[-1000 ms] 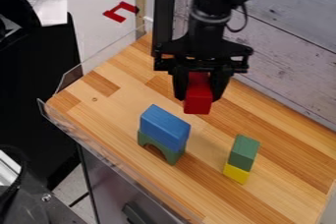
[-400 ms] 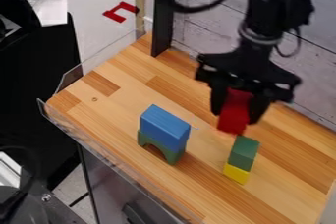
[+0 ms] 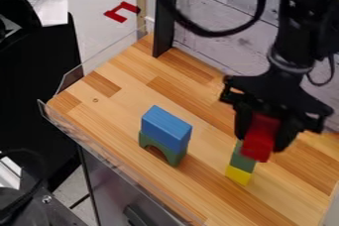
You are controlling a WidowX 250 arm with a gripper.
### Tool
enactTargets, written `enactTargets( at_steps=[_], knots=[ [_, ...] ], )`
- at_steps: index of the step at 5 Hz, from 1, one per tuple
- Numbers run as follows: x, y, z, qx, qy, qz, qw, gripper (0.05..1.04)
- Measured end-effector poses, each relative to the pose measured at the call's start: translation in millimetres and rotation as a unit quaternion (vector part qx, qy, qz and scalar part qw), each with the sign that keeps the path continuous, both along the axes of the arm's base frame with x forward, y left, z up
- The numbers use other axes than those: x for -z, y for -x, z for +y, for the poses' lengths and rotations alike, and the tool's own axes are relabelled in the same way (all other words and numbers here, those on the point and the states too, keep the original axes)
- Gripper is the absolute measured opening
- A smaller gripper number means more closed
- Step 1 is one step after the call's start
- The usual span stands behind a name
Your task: Put the red rectangular block on the top of the green cube
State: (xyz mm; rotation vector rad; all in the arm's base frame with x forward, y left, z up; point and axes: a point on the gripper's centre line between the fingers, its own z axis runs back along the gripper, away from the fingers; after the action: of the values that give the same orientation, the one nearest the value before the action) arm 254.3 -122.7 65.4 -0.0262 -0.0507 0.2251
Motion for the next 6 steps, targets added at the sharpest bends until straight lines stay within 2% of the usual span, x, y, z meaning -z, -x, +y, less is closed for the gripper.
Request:
enactTargets(
  at_steps=[1,6],
  knots=[
    [9.1,9.9,2.2,-0.002,0.000,0.014,0.9999,0.577],
    [18.8,3.3,8.3,0.006,-0.001,0.008,0.9999,0.577]
  ],
)
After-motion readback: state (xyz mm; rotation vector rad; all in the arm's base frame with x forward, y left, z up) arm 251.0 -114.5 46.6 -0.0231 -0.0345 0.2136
